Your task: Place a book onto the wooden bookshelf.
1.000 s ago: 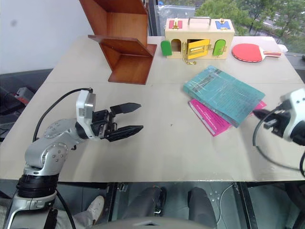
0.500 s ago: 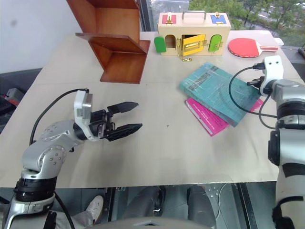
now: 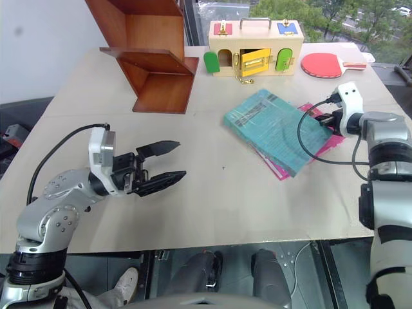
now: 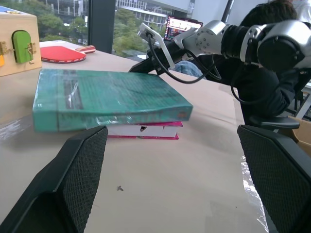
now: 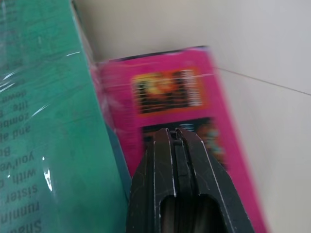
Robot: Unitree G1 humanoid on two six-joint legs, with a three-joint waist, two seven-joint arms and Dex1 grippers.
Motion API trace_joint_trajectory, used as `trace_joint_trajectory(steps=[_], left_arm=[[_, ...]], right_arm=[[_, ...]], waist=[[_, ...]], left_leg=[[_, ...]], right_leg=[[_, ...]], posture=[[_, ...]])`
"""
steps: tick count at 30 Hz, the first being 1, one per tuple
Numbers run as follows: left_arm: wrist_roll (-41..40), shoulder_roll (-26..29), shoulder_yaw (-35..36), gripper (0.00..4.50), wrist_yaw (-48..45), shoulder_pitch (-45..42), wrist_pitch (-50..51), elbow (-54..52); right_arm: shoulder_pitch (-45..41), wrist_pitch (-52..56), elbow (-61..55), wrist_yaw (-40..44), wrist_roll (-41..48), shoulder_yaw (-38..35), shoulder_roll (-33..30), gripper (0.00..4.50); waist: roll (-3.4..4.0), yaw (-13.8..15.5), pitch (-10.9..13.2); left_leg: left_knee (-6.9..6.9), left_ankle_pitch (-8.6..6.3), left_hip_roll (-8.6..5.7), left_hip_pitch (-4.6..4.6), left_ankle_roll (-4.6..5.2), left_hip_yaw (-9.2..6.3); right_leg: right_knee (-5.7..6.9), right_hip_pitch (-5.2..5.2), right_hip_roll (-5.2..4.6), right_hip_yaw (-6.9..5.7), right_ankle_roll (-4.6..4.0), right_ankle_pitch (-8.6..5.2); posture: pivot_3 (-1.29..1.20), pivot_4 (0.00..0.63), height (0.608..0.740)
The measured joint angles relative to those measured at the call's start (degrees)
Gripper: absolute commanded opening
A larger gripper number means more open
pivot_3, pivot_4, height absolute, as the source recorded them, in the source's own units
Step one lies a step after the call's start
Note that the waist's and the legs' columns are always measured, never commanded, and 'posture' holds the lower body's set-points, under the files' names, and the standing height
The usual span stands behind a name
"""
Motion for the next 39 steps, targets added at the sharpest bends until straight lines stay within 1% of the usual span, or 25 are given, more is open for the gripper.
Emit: trace_joint_trajectory(steps=[4, 5, 8, 10, 12, 15, 16, 17, 18, 19, 20, 21, 22, 23, 26, 27, 29, 31, 33, 35, 36, 39], left_arm=[[0.02, 0.19, -0.26, 4.5, -0.84, -1.1, 0.02, 0.5], [0.02, 0.2, -0.27, 4.5, -0.85, -1.15, 0.02, 0.54], [0.05, 0.21, -0.79, 4.5, -1.12, -1.6, 0.12, 1.1], [0.05, 0.21, -1.45, 4.5, -1.16, -1.82, 0.28, 1.44], [0.49, -0.37, -2.56, 4.5, -0.28, -1.97, 1.01, 1.84], [2.43, -1.44, -4.61, 4.5, 1.78, -2.27, 1.1, 2.0], [3.59, -2.18, -5.57, 4.5, 2.6, -2.64, 0.79, 2.27], [4.5, -2.82, -6.16, 4.5, 3.18, -2.68, 0.34, 2.4], [5.61, -3.48, -6.93, 4.5, 3.9, -2.67, -0.12, 2.97], [6.03, -3.92, -7.52, 4.5, 4.26, -3.09, -0.16, 3.68], [6.31, -4.08, -7.93, 4.5, 4.36, -3.34, -0.13, 3.96], [6.39, -4.56, -8.69, 4.5, 4.73, -4.21, 0.45, 4.5], [6.38, -4.8, -8.69, 4.5, 4.97, -4.27, 0.74, 4.64], [5.79, -5.6, -8.97, 4.5, 5.99, -5.23, 2.87, 5.7], [3.1, -7.79, -8.89, 4.5, 9.29, -7.26, 8.56, 7.63], [0.69, -9.13, -8.77, 4.5, 12.1, -9.01, 13.51, 9.1], [-1.24, -10.17, -8.58, 4.5, 15.73, -11.13, 19.55, 11.89], [-3.07, -12.16, -7.9, 4.5, 18.79, -13.04, 24.13, 14.71], [-6.07, -16.32, -6.02, 4.5, 23.76, -16.5, 30.63, 19.66], [-8.12, -20.61, -4.28, 4.5, 27.92, -19.17, 35.02, 23.53], [-9.26, -23.84, -3.11, 4.5, 30.6, -20.9, 37.32, 26.54], [-10.59, -29.45, -1.19, 4.5, 36.06, -23.99, 40.87, 31.89]], right_arm=[[5.12, 3.91, -9.57, 0.88, 1.84, -1.15, -0.09, 0.04], [5.29, 4.02, -9.86, 0.88, 1.91, -1.19, -0.09, 0.04], [9.28, 6.07, -15.96, -0.13, 3.28, -2.89, -0.28, 0.04], [12.36, 6.39, -20.07, -0.76, 4.76, -4.8, -0.43, 0.04], [18.44, 8.2, -30.28, -2.4, 8.06, -9.43, -0.58, 0.04], [24.13, 11.09, -44.02, -4.41, 11.18, -14.49, -2.71, 0.79], [27.39, 13.73, -50.94, -4.95, 13.42, -17.59, -3.56, 1.05], [29.93, 15.5, -56.07, -5.21, 15.02, -19.76, -4.09, 1.68], [33.14, 18.32, -62.6, -5.6, 17.23, -21.9, -4.38, 2.05], [35.63, 20.12, -66.92, -5.99, 18.83, -23.22, -4.41, 2.64], [38.47, 21.5, -70.73, -6.3, 20.24, -24.69, -4.23, 3.04], [44.0, 23.71, -77.39, -6.76, 22.62, -27.63, -3.75, 3.55], [46.51, 24.59, -80.55, -6.73, 23.87, -28.82, -3.08, 3.9], [52.78, 26.8, -89.02, -7.5, 27.45, -32.02, -0.94, 4.39], [62.55, 28.06, -102.73, -9.18, 33.2, -35.98, 2.71, 4.45], [67.77, 27.42, -109.02, -10.4, 35.42, -37.14, 5.12, 4.45], [74.06, 24.67, -114.4, -12.28, 36.9, -36.68, 6.74, 4.45], [79.11, 19.64, -115.48, -14.25, 35.85, -35.04, 6.36, 4.45], [84.94, 12.97, -115.63, -18.42, 35.02, -31.74, 5.82, 4.45], [87.85, 8.92, -115.62, -21.64, 34.19, -29.32, 5.73, 4.45], [89.92, 6.01, -115.63, -23.69, 33.49, -28.13, 5.68, 4.45], [93.56, 0.1, -115.61, -28.21, 32.1, -25.07, 4.38, 4.45]], waist=[[0.0, 0.1, 0.0], [0.0, 0.1, 0.0], [0.0, 0.18, 0.0], [0.0, 0.3, 0.0], [0.07, 0.68, 0.03], [0.13, 1.07, 0.03], [0.13, 1.43, 0.03], [0.14, 1.73, 0.01], [0.11, 1.84, -0.01], [0.1, 1.87, -0.01], [0.11, 1.99, -0.01], [0.11, 2.21, -0.01], [0.13, 2.48, -0.02], [0.15, 2.85, -0.03], [0.15, 3.13, -0.09], [0.1, 3.35, -0.14], [0.09, 3.21, -0.15], [0.01, 3.11, -0.18], [-0.13, 3.18, -0.22], [-0.18, 3.23, -0.25], [-0.19, 3.37, -0.27], [-0.3, 3.33, -0.25]], left_leg=[[0.0, 0.0, 0.0, -0.01, 0.0, -0.03], [0.0, 0.0, 0.0, -0.01, 0.0, -0.03], [0.01, 0.0, 0.0, -0.01, 0.0, -0.06], [0.01, 0.0, 0.0, -0.03, 0.0, -0.09], [0.02, 0.0, -0.01, -0.1, 0.0, -0.1], [0.01, 0.0, -0.04, -0.11, 0.0, -0.09], [0.01, 0.0, -0.03, -0.11, 0.0, -0.1], [0.01, 0.0, 0.0, -0.11, 0.0, -0.14], [0.01, 0.0, 0.03, -0.1, 0.0, -0.16], [0.04, 0.0, 0.02, -0.09, 0.0, -0.14], [0.05, 0.0, 0.02, -0.05, 0.0, -0.17], [0.05, -0.01, 0.02, -0.04, 0.01, -0.17], [0.05, -0.01, 0.02, -0.03, 0.01, -0.22], [0.05, -0.01, 0.02, -0.03, 0.01, -0.22], [0.09, -0.01, 0.01, 0.03, 0.02, -0.23], [0.12, -0.02, 0.0, 0.06, 0.04, -0.33], [0.23, -0.02, -0.07, 0.11, 0.05, -0.33], [0.25, -0.04, -0.11, 0.38, 0.07, -0.23], [0.23, -0.16, -0.12, 0.78, 0.27, -0.21], [0.22, -0.16, -0.11, 0.84, 0.27, -0.26], [0.22, -0.15, -0.12, 0.84, 0.25, -0.3], [0.23, -0.01, -0.12, 0.81, 0.01, -0.31]], right_leg=[[-0.04, 0.0, -0.02, -0.01, 0.0, 0.0], [-0.04, 0.0, -0.02, -0.01, 0.0, 0.0], [-0.04, 0.01, -0.03, -0.03, 0.0, 0.0], [-0.04, 0.01, -0.04, -0.05, 0.0, 0.0], [-0.04, -0.05, -0.04, -0.06, 0.0, 0.0], [-0.04, -0.06, -0.04, -0.05, 0.0, 0.0], [-0.05, -0.06, -0.04, -0.05, 0.0, 0.0], [-0.06, -0.04, -0.06, -0.08, 0.0, 0.0], [-0.07, -0.02, -0.05, -0.1, 0.0, 0.0], [-0.05, 0.01, -0.06, -0.08, 0.0, 0.0], [-0.04, 0.07, -0.08, -0.13, 0.0, 0.0], [-0.04, 0.1, -0.09, -0.13, 0.0, 0.0], [-0.05, 0.13, -0.1, -0.17, 0.0, 0.0], [-0.04, 0.13, -0.1, -0.17, 0.01, 0.0], [-0.03, 0.2, -0.06, -0.16, 0.08, 0.04], [-0.03, 0.28, -0.04, -0.25, 0.08, 0.04], [-0.01, 0.38, 0.05, -0.27, 0.13, 0.06], [-0.04, 0.62, 0.04, -0.19, 0.19, 0.08], [-0.08, 0.98, 0.03, -0.16, 0.22, 0.06], [-0.08, 1.04, 0.03, -0.22, 0.23, 0.05], [-0.08, 1.05, 0.03, -0.25, 0.23, 0.05], [-0.08, 1.08, 0.03, -0.26, 0.24, 0.05]], posture=[[0.0, 0.15, 0.74], [0.0, 0.15, 0.74], [0.0, 0.15, 0.74], [0.0, 0.15, 0.74], [0.0, 0.15, 0.74], [0.0, 0.15, 0.74], [0.0, 0.15, 0.74], [0.0, 0.15, 0.74], [0.0, 0.15, 0.74], [0.0, 0.15, 0.74], [0.0, 0.15, 0.74], [0.0, 0.15, 0.74], [0.0, 0.15, 0.74], [0.0, 0.15, 0.74], [0.0, 0.15, 0.74], [0.0, 0.15, 0.74], [0.0, 0.15, 0.74], [0.0, 0.15, 0.74], [0.0, 0.15, 0.74], [0.0, 0.15, 0.74], [0.0, 0.15, 0.74], [0.0, 0.15, 0.74]])
